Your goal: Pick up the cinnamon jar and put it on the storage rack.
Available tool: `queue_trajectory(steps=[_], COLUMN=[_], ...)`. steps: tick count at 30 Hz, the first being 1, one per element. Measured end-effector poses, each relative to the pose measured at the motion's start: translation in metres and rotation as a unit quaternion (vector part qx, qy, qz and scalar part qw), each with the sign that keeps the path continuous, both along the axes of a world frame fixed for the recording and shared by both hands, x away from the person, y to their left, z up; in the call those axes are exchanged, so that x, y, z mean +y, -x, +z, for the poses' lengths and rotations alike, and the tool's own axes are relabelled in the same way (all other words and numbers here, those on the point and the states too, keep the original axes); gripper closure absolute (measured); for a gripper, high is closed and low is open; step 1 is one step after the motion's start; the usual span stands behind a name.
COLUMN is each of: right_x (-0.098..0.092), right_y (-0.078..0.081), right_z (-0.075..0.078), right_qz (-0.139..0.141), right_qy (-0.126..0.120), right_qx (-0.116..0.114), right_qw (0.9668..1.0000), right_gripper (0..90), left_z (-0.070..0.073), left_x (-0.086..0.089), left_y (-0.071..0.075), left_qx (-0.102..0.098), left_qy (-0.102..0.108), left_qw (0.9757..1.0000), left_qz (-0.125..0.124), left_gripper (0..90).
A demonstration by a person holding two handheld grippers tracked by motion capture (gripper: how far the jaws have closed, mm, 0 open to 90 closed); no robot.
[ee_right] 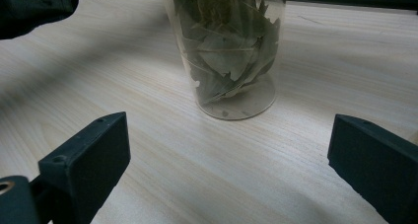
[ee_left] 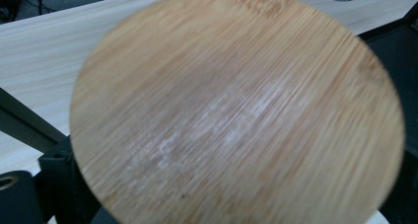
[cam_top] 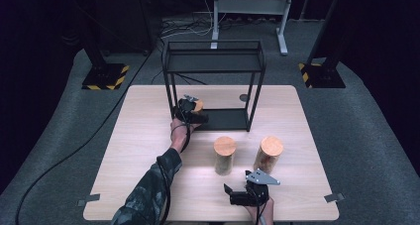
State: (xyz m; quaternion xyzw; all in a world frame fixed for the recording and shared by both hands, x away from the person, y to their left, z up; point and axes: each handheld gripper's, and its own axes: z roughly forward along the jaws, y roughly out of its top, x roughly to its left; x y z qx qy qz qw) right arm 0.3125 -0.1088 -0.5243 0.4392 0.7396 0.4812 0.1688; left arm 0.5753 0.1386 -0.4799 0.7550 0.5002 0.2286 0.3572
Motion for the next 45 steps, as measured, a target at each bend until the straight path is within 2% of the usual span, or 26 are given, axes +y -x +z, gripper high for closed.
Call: queue_trajectory(steps=[6,8,11,20,25,29,38,45], right_x=[0.0,0.0,0.0,0.0,0.0,0.0,0.0,0.0], right_y=[0.0,0.0,0.0,0.0,0.0,0.0,0.0,0.0], right_z=[0.0,0.0,0.0,0.0,0.0,0.0,0.0,0.0], right_qz=[0.0,0.0,-0.001,-0.002,-0.002,-0.002,-0.003,-0.003], right_qy=[0.0,0.0,0.0,0.0,0.001,0.001,0.002,0.002], right_qx=[0.0,0.0,-0.001,-0.001,-0.001,-0.001,-0.001,-0.001], right_qw=[1.0,1.0,1.0,1.0,1.0,1.0,1.0,1.0], right_gripper=[1.8,1.8,1.8,1.8,1.8,1.8,1.8,1.8], left_z=[0.013,0.019,0.025,0.04,0.05,0.056,0.07,0.075], left_x=[-0.002,-0.003,-0.005,-0.008,-0.009,-0.012,-0.014,-0.01], left_y=[0.001,0.002,0.003,0.011,0.016,0.023,0.042,0.061], left_qx=[-0.013,-0.02,-0.025,-0.039,-0.053,-0.066,-0.083,-0.086], left_qy=[-0.006,-0.016,-0.012,-0.014,-0.033,-0.027,-0.02,-0.015], left_qw=[0.9999,0.9997,0.9996,0.9991,0.9979,0.9972,0.9945,0.9917], left_qz=[0.004,0.004,0.005,-0.01,-0.017,-0.023,-0.06,-0.094], left_gripper=[0.4,0.2,0.2,0.2,0.2,0.2,0.2,0.2])
